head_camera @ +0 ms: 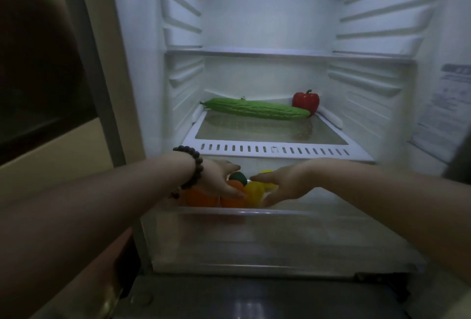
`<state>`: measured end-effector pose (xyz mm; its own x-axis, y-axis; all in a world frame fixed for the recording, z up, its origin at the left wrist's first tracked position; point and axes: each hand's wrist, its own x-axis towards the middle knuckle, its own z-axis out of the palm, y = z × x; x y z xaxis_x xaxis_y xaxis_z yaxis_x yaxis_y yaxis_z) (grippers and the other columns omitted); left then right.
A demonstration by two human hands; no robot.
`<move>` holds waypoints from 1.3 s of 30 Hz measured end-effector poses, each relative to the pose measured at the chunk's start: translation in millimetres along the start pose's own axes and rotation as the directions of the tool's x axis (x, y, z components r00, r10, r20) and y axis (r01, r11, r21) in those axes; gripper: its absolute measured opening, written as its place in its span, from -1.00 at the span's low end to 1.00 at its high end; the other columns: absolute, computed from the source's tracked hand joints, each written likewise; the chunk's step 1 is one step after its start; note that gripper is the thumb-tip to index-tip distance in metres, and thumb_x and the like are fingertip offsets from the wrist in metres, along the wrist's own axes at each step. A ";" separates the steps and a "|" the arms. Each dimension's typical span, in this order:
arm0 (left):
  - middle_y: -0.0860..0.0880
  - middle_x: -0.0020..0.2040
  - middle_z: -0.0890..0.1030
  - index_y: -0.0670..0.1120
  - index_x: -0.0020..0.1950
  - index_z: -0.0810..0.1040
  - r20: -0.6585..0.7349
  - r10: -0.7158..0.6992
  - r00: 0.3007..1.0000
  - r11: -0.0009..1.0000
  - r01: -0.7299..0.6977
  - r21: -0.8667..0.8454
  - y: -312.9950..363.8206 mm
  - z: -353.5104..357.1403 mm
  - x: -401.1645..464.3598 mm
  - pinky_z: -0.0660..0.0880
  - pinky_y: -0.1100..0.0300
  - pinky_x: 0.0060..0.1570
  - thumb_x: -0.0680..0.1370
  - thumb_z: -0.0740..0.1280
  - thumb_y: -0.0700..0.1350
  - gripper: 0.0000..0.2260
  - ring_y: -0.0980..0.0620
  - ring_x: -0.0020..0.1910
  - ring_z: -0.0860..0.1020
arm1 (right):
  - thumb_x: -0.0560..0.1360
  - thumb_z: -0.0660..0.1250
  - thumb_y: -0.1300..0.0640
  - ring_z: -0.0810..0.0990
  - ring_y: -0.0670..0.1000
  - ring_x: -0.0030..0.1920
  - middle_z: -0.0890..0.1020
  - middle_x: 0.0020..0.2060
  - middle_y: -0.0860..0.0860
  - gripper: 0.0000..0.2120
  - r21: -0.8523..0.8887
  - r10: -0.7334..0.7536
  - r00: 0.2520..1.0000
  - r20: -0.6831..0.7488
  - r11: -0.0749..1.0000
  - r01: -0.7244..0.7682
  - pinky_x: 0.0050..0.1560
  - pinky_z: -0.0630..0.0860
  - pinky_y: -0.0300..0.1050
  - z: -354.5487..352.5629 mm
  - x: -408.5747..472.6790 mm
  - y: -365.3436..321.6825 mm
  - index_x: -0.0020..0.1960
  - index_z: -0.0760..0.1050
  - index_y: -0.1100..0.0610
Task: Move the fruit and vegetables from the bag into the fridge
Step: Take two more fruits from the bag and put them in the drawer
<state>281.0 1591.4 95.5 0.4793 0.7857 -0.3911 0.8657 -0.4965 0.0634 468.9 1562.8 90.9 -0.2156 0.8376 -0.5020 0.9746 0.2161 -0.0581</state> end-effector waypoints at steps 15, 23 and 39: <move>0.02 0.52 0.19 0.07 0.52 0.11 -0.574 0.088 0.814 0.996 -0.068 0.055 41.5 58.5 -164.3 0.15 -0.05 0.42 0.41 0.02 0.47 -0.22 -0.02 0.47 0.17 | 0.56 0.18 -0.11 0.29 -0.01 0.40 0.34 0.42 -0.03 -0.57 0.311 0.134 0.670 -0.730 0.939 0.150 0.30 0.21 -0.16 69.4 -171.4 -73.1 0.41 0.30 -0.08; 0.05 0.54 0.11 0.07 0.53 0.04 -0.615 0.064 0.786 0.995 -0.097 -0.021 72.4 159.8 -247.3 0.04 -0.03 0.46 0.49 0.03 0.38 -0.31 0.03 0.51 0.04 | 0.57 0.20 -0.06 0.36 0.00 0.34 0.41 0.34 -0.02 -0.63 0.250 0.151 0.553 -0.819 0.962 0.108 0.22 0.22 -0.22 159.8 -233.5 -129.5 0.34 0.41 0.02; 0.00 0.54 0.08 0.00 0.54 0.01 -0.614 0.360 0.703 0.906 -0.420 0.050 244.7 274.4 -308.2 -0.02 -0.02 0.47 0.53 -0.01 0.32 -0.33 0.00 0.51 0.01 | 0.56 0.18 -0.06 0.25 0.15 0.43 0.32 0.42 0.15 -0.54 0.304 0.416 0.472 -0.777 0.905 -0.297 0.41 0.22 0.00 336.8 -393.1 -133.1 0.39 0.35 0.12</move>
<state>305.5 1126.5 -20.4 0.7370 0.5998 0.3115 0.5755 -0.7986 0.1760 444.1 1035.8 5.3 0.2572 0.8754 0.4092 0.9644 -0.2056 -0.1664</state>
